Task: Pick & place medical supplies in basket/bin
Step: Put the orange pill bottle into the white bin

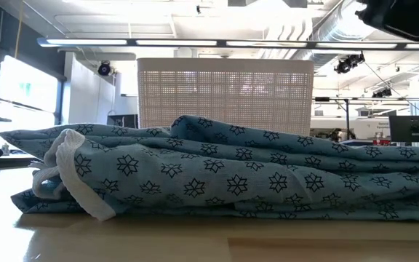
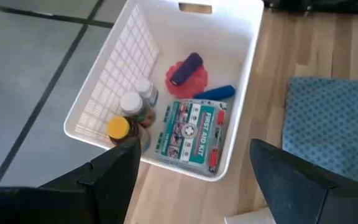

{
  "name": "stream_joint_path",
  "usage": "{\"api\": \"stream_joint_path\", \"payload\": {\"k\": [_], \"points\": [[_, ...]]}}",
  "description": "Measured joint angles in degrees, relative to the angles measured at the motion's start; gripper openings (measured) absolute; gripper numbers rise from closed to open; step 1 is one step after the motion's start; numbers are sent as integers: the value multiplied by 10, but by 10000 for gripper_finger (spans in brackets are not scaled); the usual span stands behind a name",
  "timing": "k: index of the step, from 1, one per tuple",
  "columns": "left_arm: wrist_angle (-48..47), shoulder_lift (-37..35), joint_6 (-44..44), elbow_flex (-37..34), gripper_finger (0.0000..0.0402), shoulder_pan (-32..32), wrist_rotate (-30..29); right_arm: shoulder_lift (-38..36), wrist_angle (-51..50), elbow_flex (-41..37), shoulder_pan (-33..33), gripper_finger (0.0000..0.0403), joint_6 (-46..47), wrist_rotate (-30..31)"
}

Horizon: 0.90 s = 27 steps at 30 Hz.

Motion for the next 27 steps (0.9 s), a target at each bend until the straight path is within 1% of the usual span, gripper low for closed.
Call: {"api": "stream_joint_path", "payload": {"k": [4,17,21,24,27], "points": [[0,0,7,-17,335,0,11,15,22,0,4,294,0,-5],[0,0,27,-42,335,0,22,27,-21,0,14,294,-1,-8],[0,0,28,-43,335,0,22,47,1,0,18,294,0,-25],[0,0,28,-44,335,0,22,58,20,0,18,294,0,-25],[0,0,28,-44,335,0,27,65,20,0,14,294,0,-25]]}}
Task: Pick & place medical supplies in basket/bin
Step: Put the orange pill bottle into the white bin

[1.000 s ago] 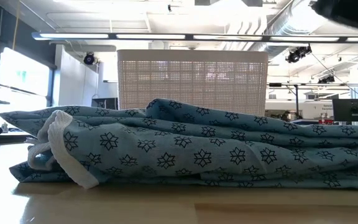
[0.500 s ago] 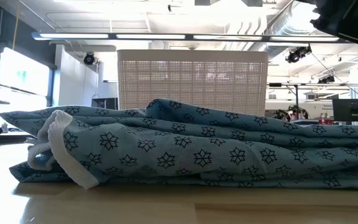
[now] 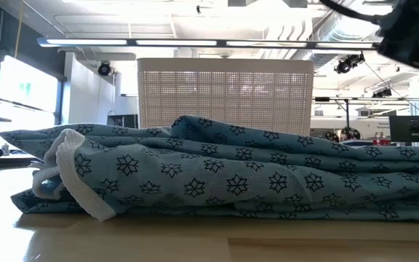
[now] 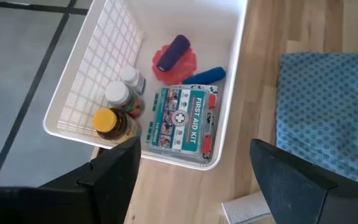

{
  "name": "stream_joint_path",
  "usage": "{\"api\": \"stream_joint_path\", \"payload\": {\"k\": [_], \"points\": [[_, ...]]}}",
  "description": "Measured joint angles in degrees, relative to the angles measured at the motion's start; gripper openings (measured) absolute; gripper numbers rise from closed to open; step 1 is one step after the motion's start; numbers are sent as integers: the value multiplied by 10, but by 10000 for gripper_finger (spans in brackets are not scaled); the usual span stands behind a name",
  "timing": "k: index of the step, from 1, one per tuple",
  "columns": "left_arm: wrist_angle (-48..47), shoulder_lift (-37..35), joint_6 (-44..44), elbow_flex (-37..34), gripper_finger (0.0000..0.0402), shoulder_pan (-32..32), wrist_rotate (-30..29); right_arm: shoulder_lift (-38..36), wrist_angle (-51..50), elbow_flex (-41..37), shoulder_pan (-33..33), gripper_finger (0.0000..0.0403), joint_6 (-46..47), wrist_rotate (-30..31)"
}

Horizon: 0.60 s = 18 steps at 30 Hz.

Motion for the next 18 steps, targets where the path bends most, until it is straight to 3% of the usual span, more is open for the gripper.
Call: {"api": "stream_joint_path", "payload": {"k": [18], "points": [[0,0,2,0,335,0,2,31,1,0,-2,284,-6,7]]}}
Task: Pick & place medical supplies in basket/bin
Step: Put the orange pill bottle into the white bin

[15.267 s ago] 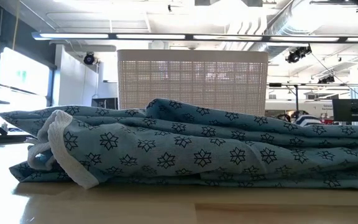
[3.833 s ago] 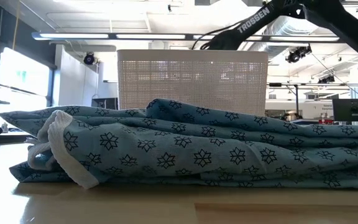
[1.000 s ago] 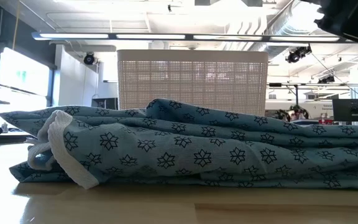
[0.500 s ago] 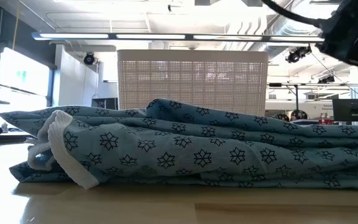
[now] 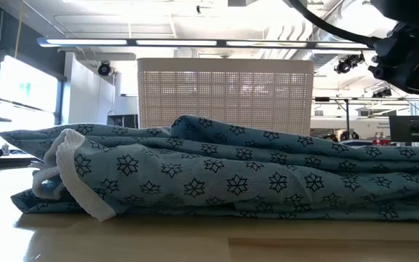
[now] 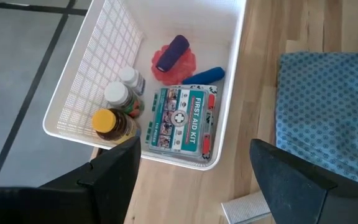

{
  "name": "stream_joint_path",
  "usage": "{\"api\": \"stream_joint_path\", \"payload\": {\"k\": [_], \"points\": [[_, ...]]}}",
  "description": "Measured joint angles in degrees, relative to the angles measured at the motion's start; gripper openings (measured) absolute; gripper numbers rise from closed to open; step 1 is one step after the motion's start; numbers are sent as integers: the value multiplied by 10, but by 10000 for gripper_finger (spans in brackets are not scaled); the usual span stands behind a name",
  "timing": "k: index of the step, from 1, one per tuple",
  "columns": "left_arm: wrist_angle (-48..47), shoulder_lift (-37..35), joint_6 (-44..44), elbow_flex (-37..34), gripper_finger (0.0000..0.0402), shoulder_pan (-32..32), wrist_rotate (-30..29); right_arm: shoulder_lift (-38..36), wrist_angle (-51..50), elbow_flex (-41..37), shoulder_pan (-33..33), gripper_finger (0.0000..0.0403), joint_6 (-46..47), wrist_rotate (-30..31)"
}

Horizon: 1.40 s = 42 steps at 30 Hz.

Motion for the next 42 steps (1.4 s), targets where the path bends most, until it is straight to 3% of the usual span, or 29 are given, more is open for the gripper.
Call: {"api": "stream_joint_path", "payload": {"k": [13,19,25,36,42], "points": [[0,0,12,0,335,0,-4,0,8,1,0,203,0,-20],[0,0,12,0,335,0,-4,-6,24,1,0,204,-7,-48],[0,0,11,0,335,0,-4,-64,18,1,-9,204,-9,-47],[4,0,11,0,335,0,-4,-235,-74,2,-102,204,-55,96],[-1,0,10,0,335,0,-27,-293,10,2,-199,204,-147,206]]}}
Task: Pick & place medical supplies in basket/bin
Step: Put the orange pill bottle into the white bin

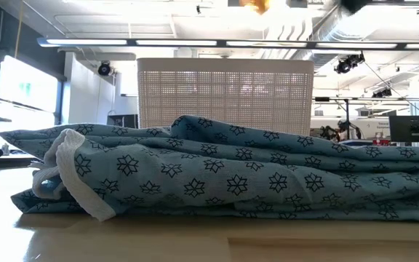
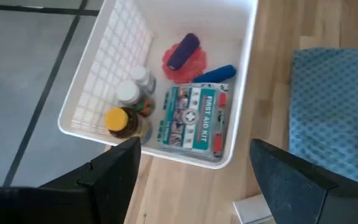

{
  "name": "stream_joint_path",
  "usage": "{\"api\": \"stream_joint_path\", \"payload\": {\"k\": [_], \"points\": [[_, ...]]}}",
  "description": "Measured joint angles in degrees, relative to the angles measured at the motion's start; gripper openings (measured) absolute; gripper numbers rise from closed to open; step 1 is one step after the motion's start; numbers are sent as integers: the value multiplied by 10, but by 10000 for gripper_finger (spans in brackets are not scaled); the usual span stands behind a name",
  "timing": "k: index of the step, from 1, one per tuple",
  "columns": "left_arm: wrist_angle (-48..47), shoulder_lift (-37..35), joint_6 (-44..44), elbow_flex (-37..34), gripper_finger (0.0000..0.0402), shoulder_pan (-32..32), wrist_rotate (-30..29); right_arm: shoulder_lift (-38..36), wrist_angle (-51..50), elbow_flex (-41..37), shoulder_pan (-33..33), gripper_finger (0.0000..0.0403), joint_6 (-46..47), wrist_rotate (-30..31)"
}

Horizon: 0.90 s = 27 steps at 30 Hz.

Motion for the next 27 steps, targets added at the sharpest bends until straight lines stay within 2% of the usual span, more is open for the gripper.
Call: {"api": "stream_joint_path", "payload": {"k": [4,9,14,19,23,27], "points": [[0,0,-4,0,335,0,-5,-1,57,36,-73,204,-117,88],[0,0,-4,0,335,0,-6,43,24,145,-179,204,-267,100],[1,0,-4,0,335,0,-34,128,-100,306,-274,204,-392,101],[1,0,-6,0,335,0,-51,238,-251,453,-363,204,-476,92],[1,-2,-8,0,335,0,-51,318,-334,531,-413,204,-515,63],[1,-3,-8,0,335,0,-52,388,-417,573,-452,204,-531,15]]}}
